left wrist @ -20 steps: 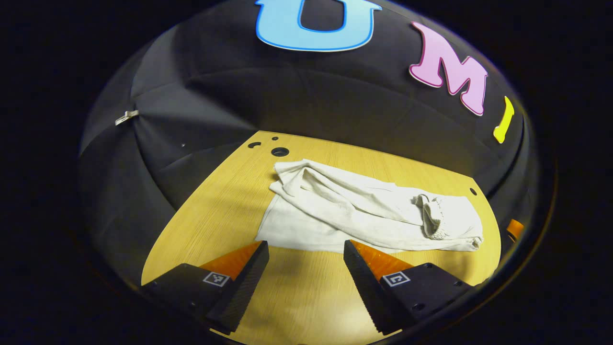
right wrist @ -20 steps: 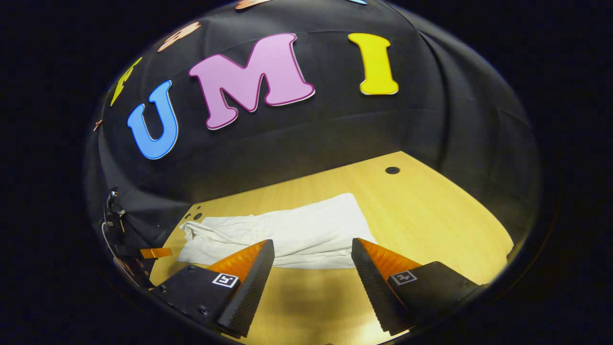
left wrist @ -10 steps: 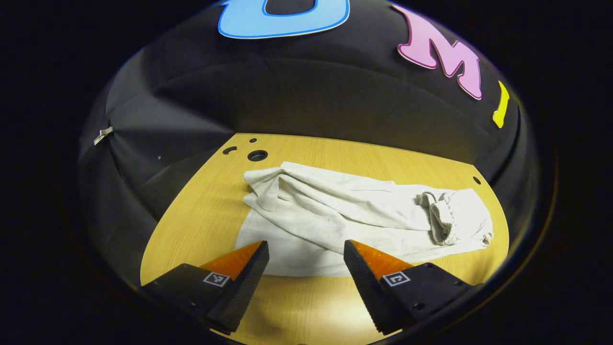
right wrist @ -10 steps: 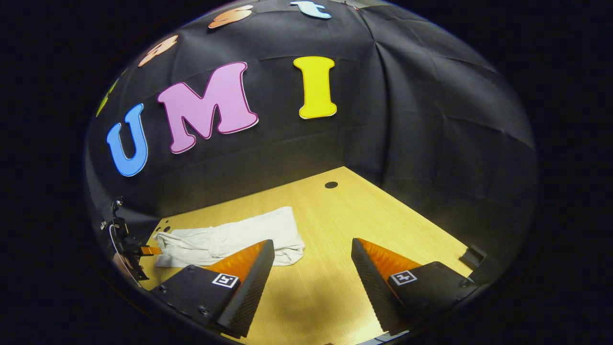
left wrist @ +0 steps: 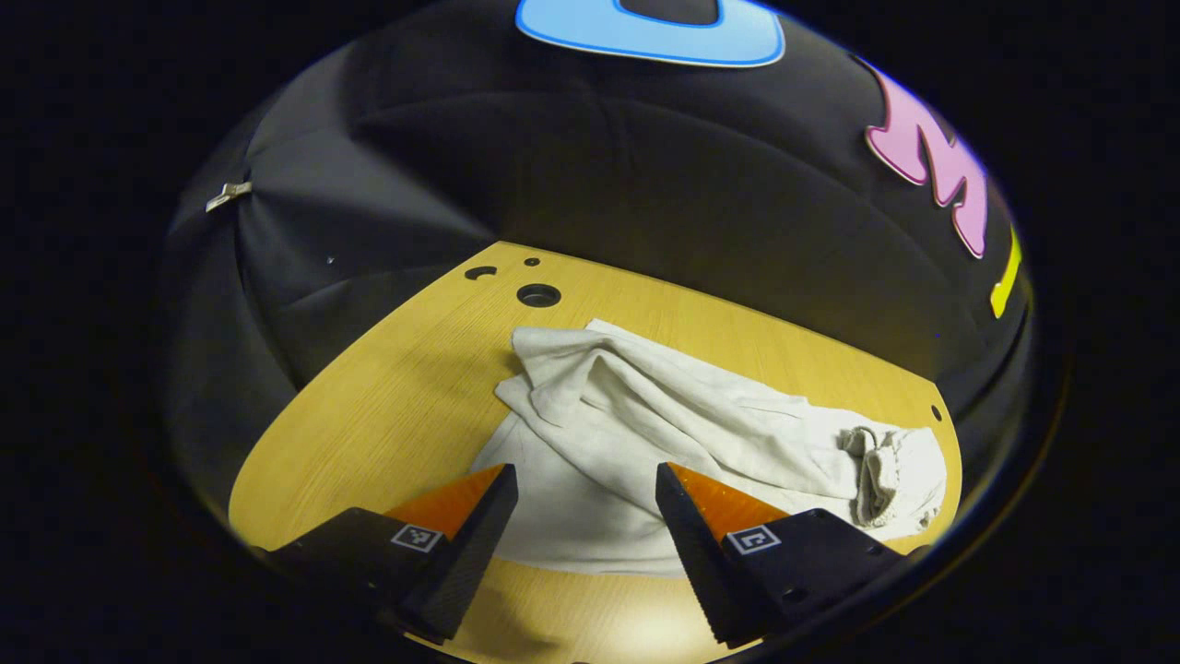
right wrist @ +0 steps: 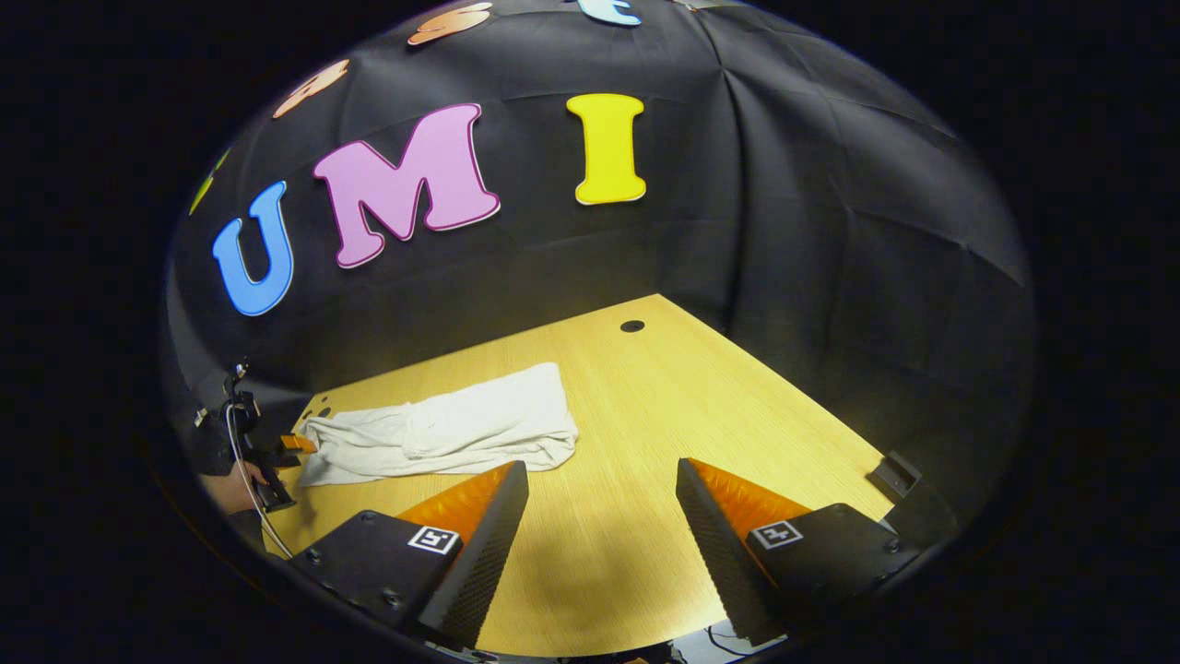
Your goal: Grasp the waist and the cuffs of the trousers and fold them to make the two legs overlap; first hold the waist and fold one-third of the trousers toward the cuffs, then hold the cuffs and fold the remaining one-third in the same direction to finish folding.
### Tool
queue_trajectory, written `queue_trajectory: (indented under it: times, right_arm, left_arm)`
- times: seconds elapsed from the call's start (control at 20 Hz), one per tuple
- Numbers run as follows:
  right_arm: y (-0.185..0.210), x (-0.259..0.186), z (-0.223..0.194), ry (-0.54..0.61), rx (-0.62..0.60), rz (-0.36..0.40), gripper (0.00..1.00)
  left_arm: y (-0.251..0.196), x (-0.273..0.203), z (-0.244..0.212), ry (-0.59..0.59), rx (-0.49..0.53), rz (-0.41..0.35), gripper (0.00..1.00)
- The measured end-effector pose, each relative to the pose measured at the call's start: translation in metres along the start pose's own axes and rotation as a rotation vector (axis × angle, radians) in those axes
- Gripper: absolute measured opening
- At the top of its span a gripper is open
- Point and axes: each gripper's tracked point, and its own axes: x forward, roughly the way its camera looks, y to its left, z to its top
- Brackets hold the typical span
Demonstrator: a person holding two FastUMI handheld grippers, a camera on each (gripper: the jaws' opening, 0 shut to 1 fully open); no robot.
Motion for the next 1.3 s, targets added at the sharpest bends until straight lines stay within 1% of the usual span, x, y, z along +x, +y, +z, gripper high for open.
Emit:
queue_trajectory:
  times: [0.1, 0.2, 0.3, 0.45, 0.5, 0.6, 0.7, 0.8, 0.9, 0.95, 1.0, 1.05, 1.1, 1.15, 1.25, 1.3]
  right_arm:
    - [0.001, -0.001, 0.000, 0.006, -0.026, 0.004, 0.98]
    - [0.001, -0.002, 0.000, 0.009, -0.031, 0.008, 0.99]
    - [0.001, -0.002, -0.001, 0.014, -0.030, 0.006, 0.98]
    - [-0.001, -0.001, -0.006, 0.034, -0.015, 0.000, 0.99]
    - [-0.004, 0.000, -0.007, 0.037, -0.009, -0.005, 0.99]
    - [-0.008, 0.002, -0.010, 0.046, -0.001, -0.017, 0.98]
    - [-0.010, 0.008, -0.014, 0.061, 0.018, -0.027, 0.99]
    - [-0.010, 0.011, -0.016, 0.073, 0.026, -0.031, 0.99]
    - [-0.009, 0.013, -0.016, 0.073, 0.024, -0.031, 0.98]
    - [-0.008, 0.014, -0.017, 0.073, 0.021, -0.028, 0.99]
    - [-0.008, 0.015, -0.017, 0.074, 0.017, -0.027, 0.98]
    - [-0.007, 0.016, -0.019, 0.077, 0.014, -0.024, 0.99]
    - [-0.007, 0.016, -0.021, 0.082, 0.012, -0.021, 0.98]
    - [-0.007, 0.017, -0.022, 0.084, 0.011, -0.020, 0.99]
    - [-0.011, 0.016, -0.025, 0.090, 0.015, -0.022, 0.99]
    - [-0.014, 0.016, -0.026, 0.091, 0.018, -0.024, 0.99]
  left_arm:
    - [0.008, 0.013, 0.001, 0.009, -0.020, 0.031, 0.96]
    - [0.015, 0.027, 0.005, 0.006, -0.004, 0.059, 0.96]
    - [0.015, 0.039, 0.002, 0.031, 0.017, 0.071, 0.96]
    - [0.018, 0.047, -0.001, 0.038, 0.088, 0.118, 0.95]
    - [0.017, 0.048, -0.004, 0.051, 0.133, 0.138, 0.96]
    - [0.010, 0.052, 0.000, 0.050, 0.199, 0.132, 0.98]
    - [-0.002, 0.056, -0.003, 0.059, 0.220, 0.088, 0.93]
    - [-0.002, 0.058, -0.003, 0.058, 0.210, 0.074, 0.75]
    - [-0.005, 0.057, -0.004, 0.061, 0.223, 0.054, 0.72]
    - [-0.009, 0.058, -0.003, 0.065, 0.241, 0.041, 0.63]
    - [-0.013, 0.059, -0.004, 0.072, 0.263, 0.033, 0.60]
    - [-0.018, 0.059, -0.005, 0.076, 0.284, 0.028, 0.43]
    - [-0.020, 0.059, -0.005, 0.080, 0.304, 0.032, 0.35]
    - [-0.022, 0.060, -0.004, 0.079, 0.322, 0.044, 0.24]
    - [-0.024, 0.059, -0.005, 0.081, 0.349, 0.064, 0.13]
    - [-0.026, 0.058, -0.004, 0.082, 0.356, 0.067, 0.10]
